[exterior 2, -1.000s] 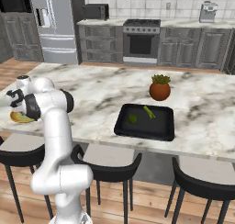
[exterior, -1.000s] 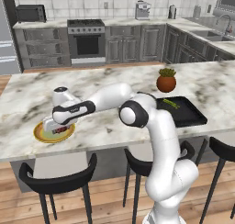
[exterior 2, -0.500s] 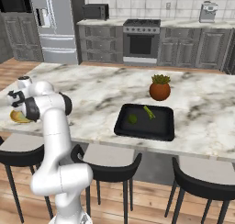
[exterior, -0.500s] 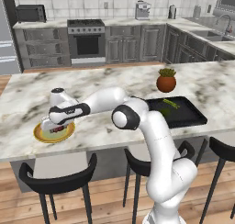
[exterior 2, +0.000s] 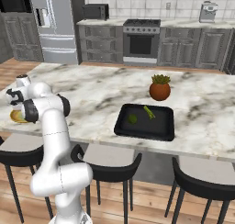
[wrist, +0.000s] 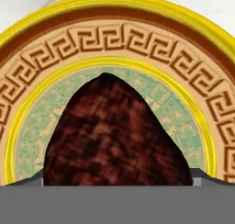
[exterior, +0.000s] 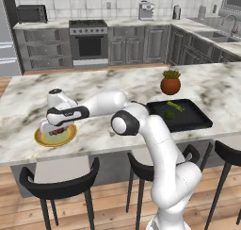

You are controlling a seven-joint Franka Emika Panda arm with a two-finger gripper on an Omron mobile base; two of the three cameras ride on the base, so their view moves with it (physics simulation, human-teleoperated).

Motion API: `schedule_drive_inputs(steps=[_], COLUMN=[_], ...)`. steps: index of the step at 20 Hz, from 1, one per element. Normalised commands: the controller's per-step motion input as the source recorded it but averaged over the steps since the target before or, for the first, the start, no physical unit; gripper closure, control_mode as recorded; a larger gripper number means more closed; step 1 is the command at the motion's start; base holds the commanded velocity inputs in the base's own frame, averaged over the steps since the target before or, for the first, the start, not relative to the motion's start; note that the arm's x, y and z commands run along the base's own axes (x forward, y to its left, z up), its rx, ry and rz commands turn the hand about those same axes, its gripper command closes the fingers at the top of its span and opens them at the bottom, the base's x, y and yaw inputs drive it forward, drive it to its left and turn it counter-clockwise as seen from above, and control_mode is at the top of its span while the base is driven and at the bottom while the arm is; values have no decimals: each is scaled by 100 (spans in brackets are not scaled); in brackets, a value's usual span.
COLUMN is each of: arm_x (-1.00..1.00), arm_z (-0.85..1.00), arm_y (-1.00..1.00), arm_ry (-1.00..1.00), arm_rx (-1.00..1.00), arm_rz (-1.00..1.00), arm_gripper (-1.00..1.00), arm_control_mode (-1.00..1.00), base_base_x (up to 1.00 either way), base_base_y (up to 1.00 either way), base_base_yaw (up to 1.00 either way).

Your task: Create a steak meal by picking up the steak and asparagus from the tray and placing them on the plate. Leave the lime on the tray.

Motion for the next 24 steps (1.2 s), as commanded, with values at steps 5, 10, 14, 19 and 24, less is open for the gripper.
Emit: schedule_drive_inputs(steps=[5,10,14,19,24], arm_x=[-37,-56,-74,-69,-42], arm_z=[0,4,38,66,92], arm_y=[-25,-29,-59,-78,-99], arm_ry=[-7,-15,-25,-30,-20], arm_rx=[0,0,0,3,7], arm_rz=[-1,-1,-2,-4,-8], arm_gripper=[-100,-100,-100,-100,-100], arm_control_mode=[-100,-100,-100,-100,-100], base_base_x=[0,0,0,0,0], base_base_y=[0,0,0,0,0], base_base_yaw=[0,0,0,0,0])
